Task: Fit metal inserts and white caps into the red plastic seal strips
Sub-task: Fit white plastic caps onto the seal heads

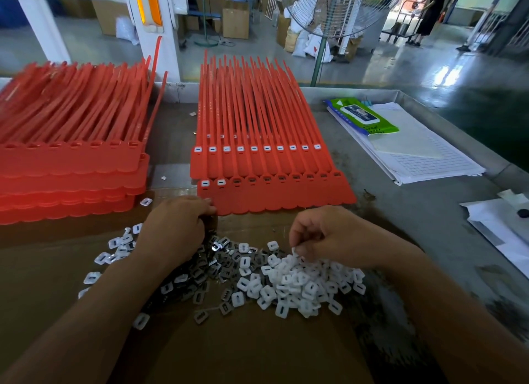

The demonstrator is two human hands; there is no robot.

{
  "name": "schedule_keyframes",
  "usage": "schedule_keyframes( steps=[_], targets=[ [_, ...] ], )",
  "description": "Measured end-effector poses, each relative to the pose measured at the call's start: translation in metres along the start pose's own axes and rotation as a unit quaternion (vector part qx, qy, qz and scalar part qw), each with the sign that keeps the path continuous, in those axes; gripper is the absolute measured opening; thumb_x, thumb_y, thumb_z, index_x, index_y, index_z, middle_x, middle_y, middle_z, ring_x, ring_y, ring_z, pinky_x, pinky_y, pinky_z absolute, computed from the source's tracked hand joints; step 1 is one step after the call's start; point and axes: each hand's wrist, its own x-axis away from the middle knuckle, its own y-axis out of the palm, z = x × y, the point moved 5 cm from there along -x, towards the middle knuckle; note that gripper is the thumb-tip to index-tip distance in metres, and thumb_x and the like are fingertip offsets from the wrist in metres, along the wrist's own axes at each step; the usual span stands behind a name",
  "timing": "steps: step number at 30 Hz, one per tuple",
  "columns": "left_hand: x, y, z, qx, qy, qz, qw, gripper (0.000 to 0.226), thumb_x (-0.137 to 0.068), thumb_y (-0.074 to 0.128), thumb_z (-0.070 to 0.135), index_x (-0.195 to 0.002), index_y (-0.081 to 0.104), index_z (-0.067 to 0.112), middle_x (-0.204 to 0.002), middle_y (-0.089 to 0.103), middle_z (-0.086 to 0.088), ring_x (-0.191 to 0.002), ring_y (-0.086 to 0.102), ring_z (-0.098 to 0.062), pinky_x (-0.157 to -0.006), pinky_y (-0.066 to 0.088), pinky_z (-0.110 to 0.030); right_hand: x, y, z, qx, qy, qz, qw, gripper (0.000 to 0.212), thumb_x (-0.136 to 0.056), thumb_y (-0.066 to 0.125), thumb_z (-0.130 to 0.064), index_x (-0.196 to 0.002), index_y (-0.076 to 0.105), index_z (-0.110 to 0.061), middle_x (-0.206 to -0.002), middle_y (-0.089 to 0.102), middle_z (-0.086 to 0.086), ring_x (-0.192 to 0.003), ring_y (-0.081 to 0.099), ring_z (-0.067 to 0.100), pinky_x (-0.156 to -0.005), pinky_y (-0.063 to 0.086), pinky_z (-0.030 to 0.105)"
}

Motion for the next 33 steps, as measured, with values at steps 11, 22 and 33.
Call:
schedule_keyframes(
  steps=[11,22,33],
  targets=[
    [0.000,-0.001,0.000,-0.001,-0.001,0.002,1.000,0.040,-0.077,0.048,-0.004,-0.107,0.066,0.015,-0.123,0.058,0.003,-0.116,0.051,-0.017,-0.098,0.035,-0.028,-0.001,0.000,0.003,-0.002,-0.014,0.024,1.000,0.025,-0.088,0.058,-0.009,-0.082,0.064,-0.033,-0.061,0.057,-0.021,-0.057,0.051,-0.005,-0.058,0.040,0.007],
    [-0.002,0.001,0.000,-0.007,-0.002,-0.004,1.000,0.041,-0.078,0.047,-0.003,-0.109,0.065,0.016,-0.124,0.058,0.003,-0.117,0.050,-0.016,-0.099,0.035,-0.029,-0.003,-0.006,0.006,0.031,-0.001,0.056,0.998,0.014,-0.088,0.059,-0.020,-0.095,0.068,-0.028,-0.062,0.058,-0.034,-0.055,0.053,-0.008,-0.056,0.041,0.005],
    [-0.001,0.001,0.000,-0.007,0.000,-0.006,1.000,0.041,-0.079,0.046,-0.002,-0.110,0.065,0.017,-0.125,0.057,0.004,-0.118,0.049,-0.015,-0.100,0.034,-0.029,-0.010,-0.015,0.004,-0.014,0.013,0.123,0.992,0.022,-0.091,0.055,-0.018,-0.079,0.064,-0.035,-0.062,0.063,-0.005,-0.058,0.058,0.011,-0.068,0.053,0.036]
  ],
)
